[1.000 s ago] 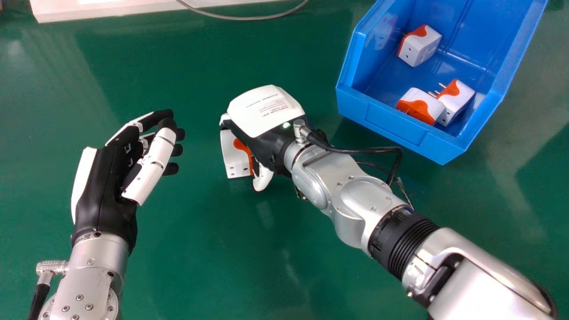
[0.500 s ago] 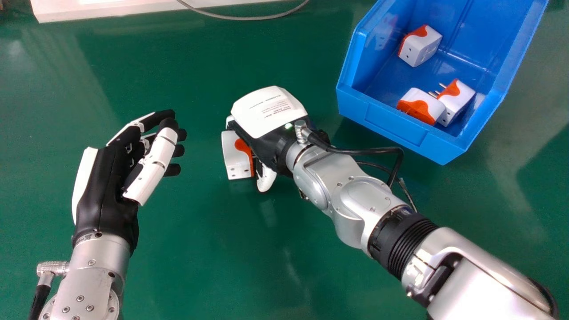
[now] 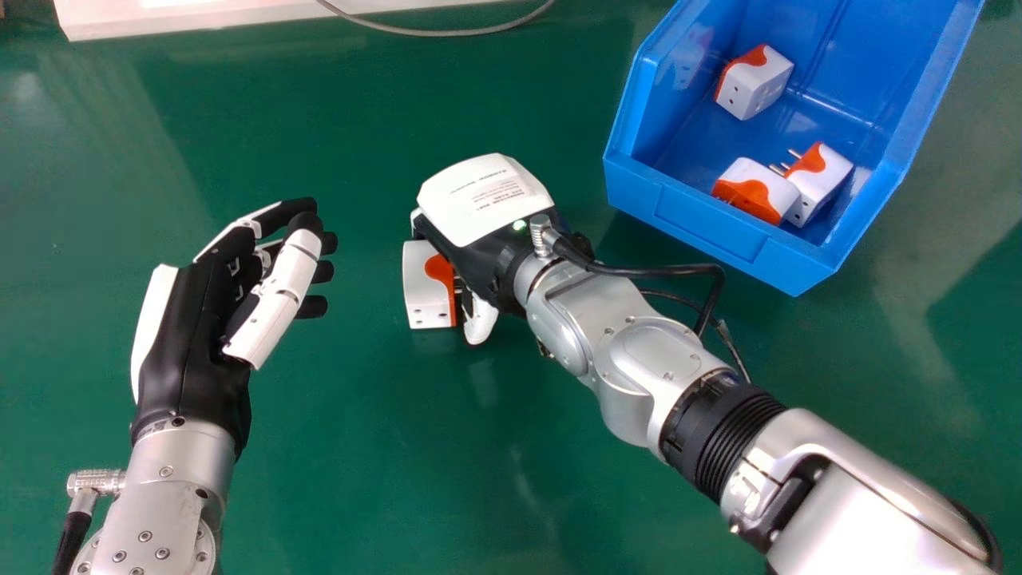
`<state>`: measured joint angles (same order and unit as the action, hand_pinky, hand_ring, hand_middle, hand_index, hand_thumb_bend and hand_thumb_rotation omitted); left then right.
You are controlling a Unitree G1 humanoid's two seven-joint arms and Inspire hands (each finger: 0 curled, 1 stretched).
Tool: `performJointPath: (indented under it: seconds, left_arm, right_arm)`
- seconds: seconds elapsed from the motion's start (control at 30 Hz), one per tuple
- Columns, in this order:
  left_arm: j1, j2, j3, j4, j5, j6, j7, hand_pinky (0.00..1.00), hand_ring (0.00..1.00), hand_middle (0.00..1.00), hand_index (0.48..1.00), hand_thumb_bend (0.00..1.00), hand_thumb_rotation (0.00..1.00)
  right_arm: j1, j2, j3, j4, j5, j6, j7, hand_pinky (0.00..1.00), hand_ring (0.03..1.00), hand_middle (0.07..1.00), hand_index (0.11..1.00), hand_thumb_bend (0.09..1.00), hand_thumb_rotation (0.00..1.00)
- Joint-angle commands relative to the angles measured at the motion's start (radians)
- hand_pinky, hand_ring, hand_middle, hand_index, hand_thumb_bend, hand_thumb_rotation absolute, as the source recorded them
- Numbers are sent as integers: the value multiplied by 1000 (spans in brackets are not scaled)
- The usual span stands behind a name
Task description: Pick all objects and put in blue box
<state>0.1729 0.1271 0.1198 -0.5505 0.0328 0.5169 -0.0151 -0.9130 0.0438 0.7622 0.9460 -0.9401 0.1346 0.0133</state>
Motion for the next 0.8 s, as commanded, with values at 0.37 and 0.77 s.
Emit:
performJointPath:
  seconds: [0.37, 0.77]
  left_arm:
    - [5, -4, -19, -31, 14, -5, 9, 656, 720, 729, 773, 334, 606]
    - [7, -18, -53, -45, 35, 4, 34, 661, 722, 731, 773, 329, 603]
  right_arm:
    - [-49, 23, -7, 9, 13, -14, -14, 647, 805, 825, 711, 666, 33]
    - [-63, 48, -12, 32, 37, -8, 4, 657, 808, 827, 702, 714, 30]
